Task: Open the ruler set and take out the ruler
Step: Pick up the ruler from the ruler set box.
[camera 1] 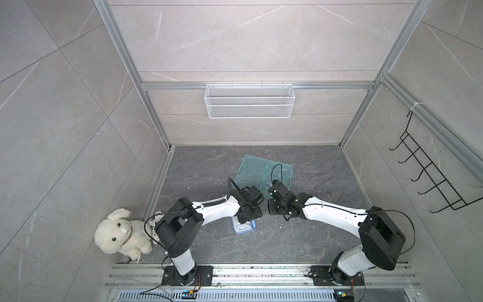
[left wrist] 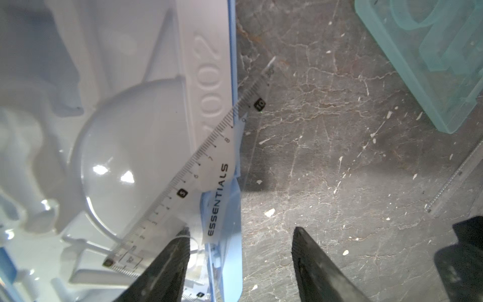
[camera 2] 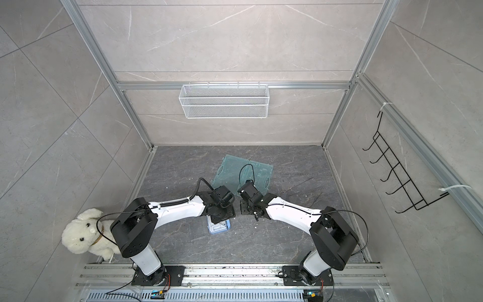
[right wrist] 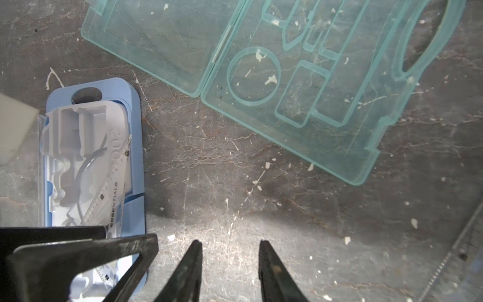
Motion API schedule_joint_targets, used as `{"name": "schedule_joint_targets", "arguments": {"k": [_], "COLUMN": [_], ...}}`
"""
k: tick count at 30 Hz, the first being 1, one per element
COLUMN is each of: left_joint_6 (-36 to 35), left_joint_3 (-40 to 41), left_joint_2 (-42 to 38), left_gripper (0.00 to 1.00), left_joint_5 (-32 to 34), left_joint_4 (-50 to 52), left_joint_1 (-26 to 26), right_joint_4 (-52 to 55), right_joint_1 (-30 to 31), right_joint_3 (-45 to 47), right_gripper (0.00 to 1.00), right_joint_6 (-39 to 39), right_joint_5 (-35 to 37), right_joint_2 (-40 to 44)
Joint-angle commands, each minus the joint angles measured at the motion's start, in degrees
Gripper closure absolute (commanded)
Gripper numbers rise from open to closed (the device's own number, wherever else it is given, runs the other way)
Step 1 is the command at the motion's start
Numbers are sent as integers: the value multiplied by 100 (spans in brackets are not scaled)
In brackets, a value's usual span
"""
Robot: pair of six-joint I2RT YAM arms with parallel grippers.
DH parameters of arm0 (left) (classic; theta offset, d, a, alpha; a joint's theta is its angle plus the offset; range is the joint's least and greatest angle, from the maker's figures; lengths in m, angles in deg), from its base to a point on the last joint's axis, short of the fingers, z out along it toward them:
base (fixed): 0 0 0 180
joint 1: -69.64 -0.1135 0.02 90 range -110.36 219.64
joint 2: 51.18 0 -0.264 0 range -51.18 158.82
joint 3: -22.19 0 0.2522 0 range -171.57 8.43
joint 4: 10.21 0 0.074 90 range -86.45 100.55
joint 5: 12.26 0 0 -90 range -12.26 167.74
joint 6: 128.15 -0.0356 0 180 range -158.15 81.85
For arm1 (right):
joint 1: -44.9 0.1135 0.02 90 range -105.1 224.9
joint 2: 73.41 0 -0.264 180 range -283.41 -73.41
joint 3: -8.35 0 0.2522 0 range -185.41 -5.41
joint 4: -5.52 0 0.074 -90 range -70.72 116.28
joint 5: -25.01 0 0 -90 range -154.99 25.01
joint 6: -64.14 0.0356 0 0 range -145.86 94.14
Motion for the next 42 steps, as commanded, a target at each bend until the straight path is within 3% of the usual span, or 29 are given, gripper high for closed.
{"name": "schedule_joint_targets", "arguments": {"k": [1,10,19,28,42], "left_joint_6": [169,155,147,128,126], "left_joint_3": [-104,-120,-94,-85,-104], "left_joint_2": [-35,9,-8,-94,-337], "left_gripper": [35,38,64,78,87], "left_joint_5": [162,274,327,437,642], "left_joint_4": [283,215,177,229,491], "left_joint_1": [25,165,227,253,325], "right_joint_4": [-87,-46,21,-4,-52], "right_joint_1": [-37,-83,-99,-104,-118], "right_joint_3": [111,124,142,185,238], "right_gripper": [61,61,61,61,61], "right_joint_6": [38,16,14,23,70], "right_joint_5": [-51,-47,7,16,12], "right_joint_2": [185,264,308,282,211]}}
